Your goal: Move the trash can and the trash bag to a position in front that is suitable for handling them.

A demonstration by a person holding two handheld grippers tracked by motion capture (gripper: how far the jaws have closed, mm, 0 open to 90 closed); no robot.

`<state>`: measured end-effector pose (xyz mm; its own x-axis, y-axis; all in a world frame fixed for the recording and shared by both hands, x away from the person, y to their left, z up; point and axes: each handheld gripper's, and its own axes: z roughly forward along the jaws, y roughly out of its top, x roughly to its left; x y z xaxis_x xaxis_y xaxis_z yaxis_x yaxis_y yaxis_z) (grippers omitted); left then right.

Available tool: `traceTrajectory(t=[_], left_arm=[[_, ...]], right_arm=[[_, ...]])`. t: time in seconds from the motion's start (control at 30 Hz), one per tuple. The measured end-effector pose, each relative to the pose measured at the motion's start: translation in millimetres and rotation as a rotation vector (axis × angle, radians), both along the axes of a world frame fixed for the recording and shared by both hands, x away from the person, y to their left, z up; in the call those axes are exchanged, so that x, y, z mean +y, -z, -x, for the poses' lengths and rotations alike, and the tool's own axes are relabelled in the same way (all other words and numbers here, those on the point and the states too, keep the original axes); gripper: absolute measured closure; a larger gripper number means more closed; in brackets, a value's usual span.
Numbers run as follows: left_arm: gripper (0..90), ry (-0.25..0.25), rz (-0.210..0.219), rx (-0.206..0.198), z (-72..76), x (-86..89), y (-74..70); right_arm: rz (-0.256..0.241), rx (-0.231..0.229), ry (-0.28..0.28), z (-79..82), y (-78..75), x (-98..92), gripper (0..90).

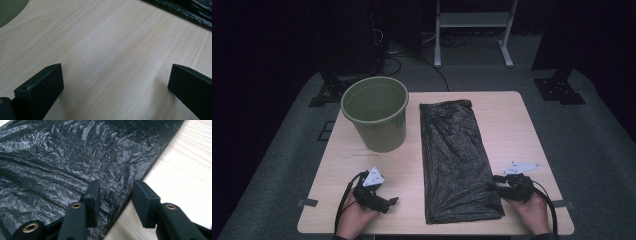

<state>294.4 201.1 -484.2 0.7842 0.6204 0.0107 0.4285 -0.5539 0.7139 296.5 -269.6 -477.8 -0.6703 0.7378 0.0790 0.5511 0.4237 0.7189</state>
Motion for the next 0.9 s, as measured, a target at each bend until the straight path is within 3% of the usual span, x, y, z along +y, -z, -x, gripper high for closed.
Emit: traceTrajectory(t=[0.2,0.23,0.27,0.4,0.57,0.9], left_arm=[[0.0,0.000,0.000,0.000,0.0,0.0,0.0],[0.0,0.000,0.000,0.000,0.0,0.0,0.0],[0.0,0.000,0.000,0.000,0.0,0.0,0.0],[0.0,0.000,0.000,0.000,0.0,0.0,0.0],[0.0,0.000,0.000,0.000,0.0,0.0,0.0],[0.0,0.000,0.000,0.000,0.0,0.0,0.0]], right_arm=[[0.038,-0.037,0.013,0.4,0.2,4.0,80.8],[0.035,-0.029,0.017,0.4,0.2,2.3,88.4],[0.028,-0.024,0.017,0.1,0.3,1.2,90.0],[0.012,-0.015,0.032,-0.4,0.8,-1.6,90.0],[0.036,-0.025,0.063,-0.6,-0.5,-7.8,90.0],[0.043,-0.044,0.162,0.7,-7.2,-43.9,90.0]])
